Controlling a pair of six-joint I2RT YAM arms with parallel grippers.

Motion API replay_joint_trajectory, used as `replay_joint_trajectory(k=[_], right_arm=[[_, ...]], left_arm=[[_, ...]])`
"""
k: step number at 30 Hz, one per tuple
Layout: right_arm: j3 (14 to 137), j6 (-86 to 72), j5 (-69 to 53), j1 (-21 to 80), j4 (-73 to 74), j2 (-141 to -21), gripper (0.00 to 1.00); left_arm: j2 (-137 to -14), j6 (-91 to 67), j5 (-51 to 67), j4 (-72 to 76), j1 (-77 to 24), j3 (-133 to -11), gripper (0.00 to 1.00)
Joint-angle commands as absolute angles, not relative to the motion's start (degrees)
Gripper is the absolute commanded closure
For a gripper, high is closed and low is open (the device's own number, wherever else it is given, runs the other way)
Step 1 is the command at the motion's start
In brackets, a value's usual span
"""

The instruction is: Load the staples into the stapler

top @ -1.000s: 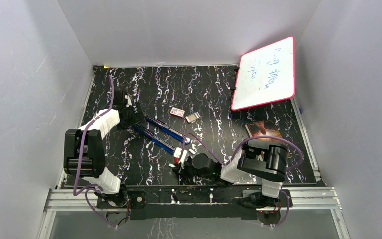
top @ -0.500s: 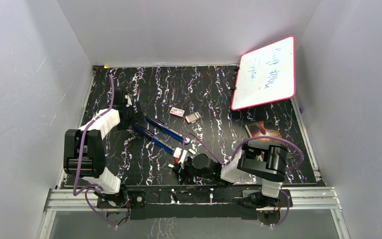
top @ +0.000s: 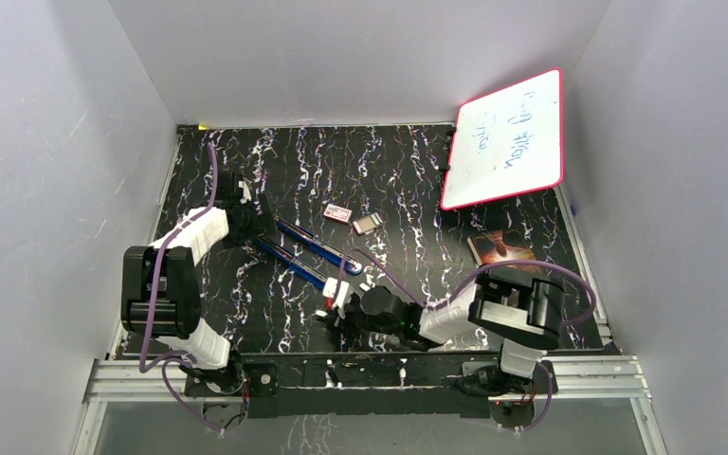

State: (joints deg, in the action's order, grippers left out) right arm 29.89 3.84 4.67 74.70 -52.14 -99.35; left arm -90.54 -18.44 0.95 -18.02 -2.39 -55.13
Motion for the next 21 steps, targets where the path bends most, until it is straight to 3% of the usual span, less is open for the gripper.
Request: replay_joint_trajectory(k=[1, 9, 21], right_arm=[[35.56, 5.54, 4.03, 74.51, -50.73, -93.88, 1.0], [43.86, 3.38, 8.32, 70.63, -38.41, -90.31, 1.0], [56.59, -1.98, 12.15, 66.95, -18.04, -95.41, 1.0]], left_arm=[[-89.68, -18.11, 1.8, -18.9, -2.03, -56.95, 0.14], [-89.23, -18.27, 2.24, -18.9, -2.04, -56.96, 0.14], [-89.04, -18.46, 2.55, -18.9, -2.02, -56.78, 0.14]])
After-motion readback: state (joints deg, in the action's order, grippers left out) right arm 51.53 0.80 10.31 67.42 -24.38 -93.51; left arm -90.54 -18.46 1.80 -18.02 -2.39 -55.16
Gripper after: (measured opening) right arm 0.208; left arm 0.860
